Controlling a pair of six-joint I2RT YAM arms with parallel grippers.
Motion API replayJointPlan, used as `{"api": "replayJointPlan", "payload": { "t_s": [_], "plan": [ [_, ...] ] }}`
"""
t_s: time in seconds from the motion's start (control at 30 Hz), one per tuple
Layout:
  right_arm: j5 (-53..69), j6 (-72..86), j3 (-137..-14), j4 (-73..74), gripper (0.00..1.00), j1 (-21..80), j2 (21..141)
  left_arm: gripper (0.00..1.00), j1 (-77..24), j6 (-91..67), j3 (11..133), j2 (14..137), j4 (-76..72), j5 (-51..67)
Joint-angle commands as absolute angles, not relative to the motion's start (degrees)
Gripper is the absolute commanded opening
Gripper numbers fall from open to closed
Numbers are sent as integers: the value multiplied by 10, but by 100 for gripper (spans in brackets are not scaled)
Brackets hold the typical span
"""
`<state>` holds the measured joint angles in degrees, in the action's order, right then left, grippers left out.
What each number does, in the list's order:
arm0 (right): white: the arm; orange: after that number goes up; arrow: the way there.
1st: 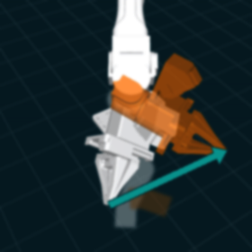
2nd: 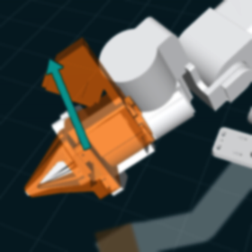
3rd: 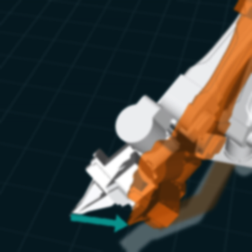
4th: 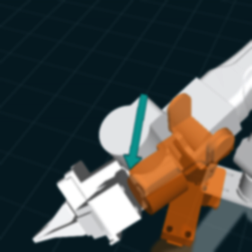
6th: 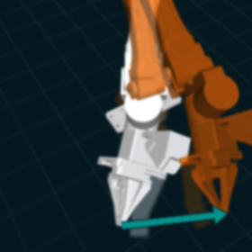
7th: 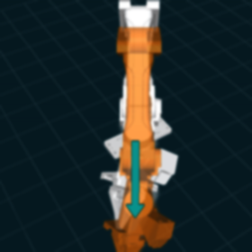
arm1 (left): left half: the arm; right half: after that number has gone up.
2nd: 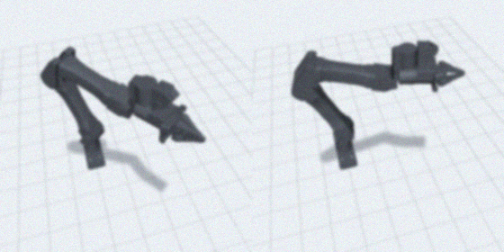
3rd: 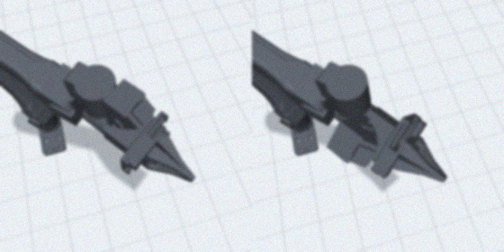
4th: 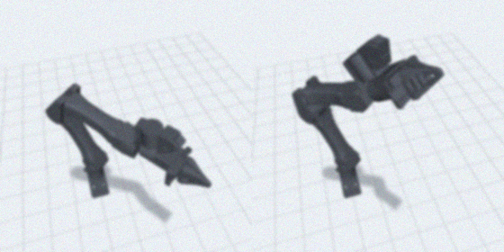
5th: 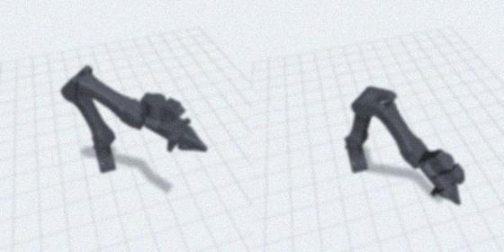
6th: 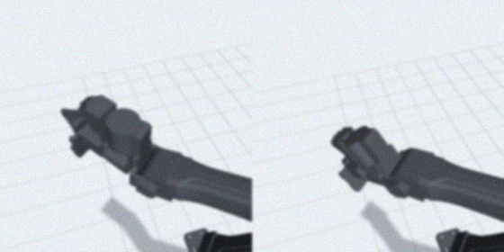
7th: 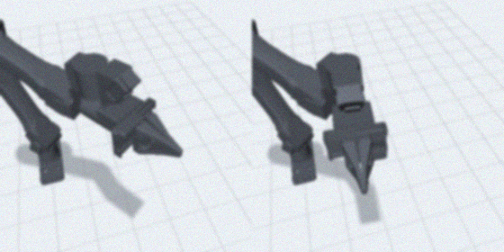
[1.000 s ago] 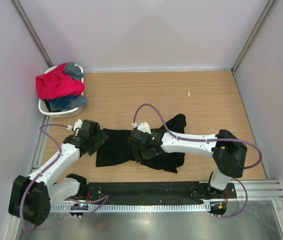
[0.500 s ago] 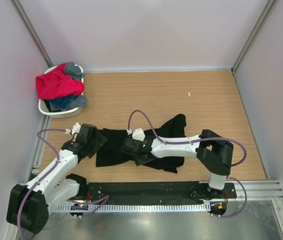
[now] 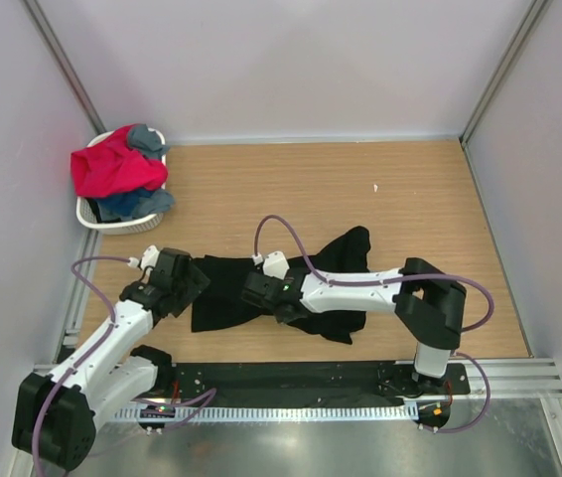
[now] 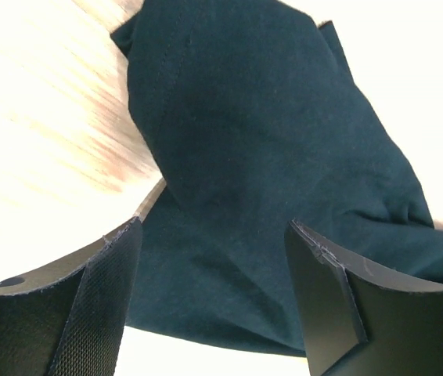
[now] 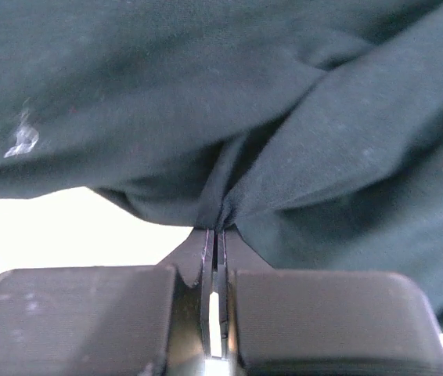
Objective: Fold and stack the t-shirts
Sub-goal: Flatten the tshirt out
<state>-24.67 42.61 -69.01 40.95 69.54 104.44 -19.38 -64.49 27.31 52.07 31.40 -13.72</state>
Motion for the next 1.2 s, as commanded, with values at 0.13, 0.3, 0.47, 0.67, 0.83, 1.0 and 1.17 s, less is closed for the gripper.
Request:
{"api": "replayJointPlan", "payload": {
  "t_s": [0.13,0.3,0.47,0.67,0.83,1.0,1.17],
  "plan": [
    [-229,403,-724,439,2,696,914,72,-192,-612,269,478,337,-82],
    [-214,373,-733,439,1,682,888,73,-192,-612,246,451,343,-90],
    [-193,348,-708,402,1,659,924,71,-192,-613,240,491,298,-81],
    [-109,367,-668,330,1,658,963,55,-192,-611,232,558,253,-83],
    [-88,364,-636,323,11,658,955,39,-192,-624,222,607,205,-99],
    [-68,362,-609,333,33,660,932,22,-192,-614,243,645,196,-127],
    [-85,371,-585,351,42,671,910,21,-192,-603,270,644,227,-171]
  ]
}}
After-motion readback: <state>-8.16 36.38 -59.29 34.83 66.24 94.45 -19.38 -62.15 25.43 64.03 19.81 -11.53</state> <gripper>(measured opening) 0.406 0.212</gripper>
